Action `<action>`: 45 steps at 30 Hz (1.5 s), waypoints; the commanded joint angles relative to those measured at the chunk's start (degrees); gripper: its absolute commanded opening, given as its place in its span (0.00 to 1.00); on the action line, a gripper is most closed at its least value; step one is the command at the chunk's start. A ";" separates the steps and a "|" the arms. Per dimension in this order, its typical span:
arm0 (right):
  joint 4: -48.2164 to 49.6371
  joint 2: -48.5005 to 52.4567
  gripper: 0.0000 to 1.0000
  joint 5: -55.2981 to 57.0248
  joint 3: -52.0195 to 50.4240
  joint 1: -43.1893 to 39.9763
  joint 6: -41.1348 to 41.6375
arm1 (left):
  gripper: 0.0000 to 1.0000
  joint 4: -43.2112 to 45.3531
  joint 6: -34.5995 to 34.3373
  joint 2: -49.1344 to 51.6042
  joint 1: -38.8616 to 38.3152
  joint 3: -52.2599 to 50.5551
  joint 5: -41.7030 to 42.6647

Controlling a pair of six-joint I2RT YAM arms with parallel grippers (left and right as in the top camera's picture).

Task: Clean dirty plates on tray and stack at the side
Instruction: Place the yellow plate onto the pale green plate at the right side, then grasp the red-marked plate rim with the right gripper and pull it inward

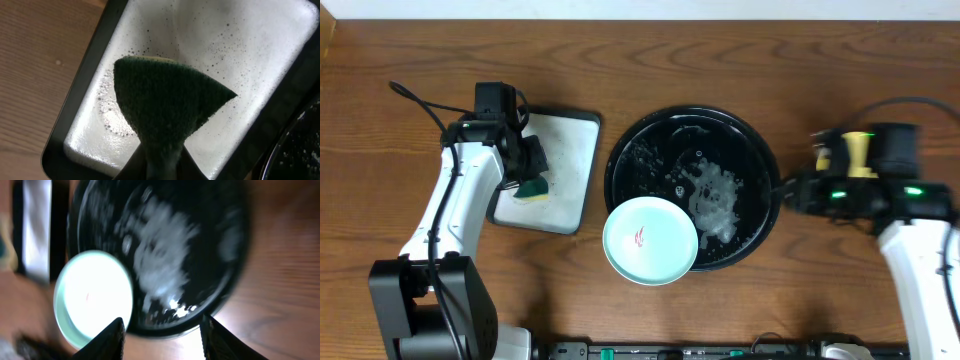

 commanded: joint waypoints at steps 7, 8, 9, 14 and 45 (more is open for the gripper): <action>5.49 10.34 0.49 7.85 -4.07 24.96 5.55 | 0.07 -0.02 0.74 0.42 0.15 -0.24 0.13; 6.29 12.26 0.49 7.85 -4.11 26.62 8.39 | 0.07 -0.02 0.74 0.42 0.15 -0.24 0.13; 6.82 13.94 0.48 7.85 -4.11 27.76 11.17 | 0.07 0.00 0.76 0.42 0.15 -0.24 0.13; 8.46 21.57 0.40 6.60 -4.11 31.04 19.63 | 0.07 -0.02 0.74 0.42 0.15 -0.24 0.13; 26.97 25.81 0.16 6.47 -4.02 17.16 1.73 | 0.07 -0.02 0.76 0.42 0.15 -0.24 0.13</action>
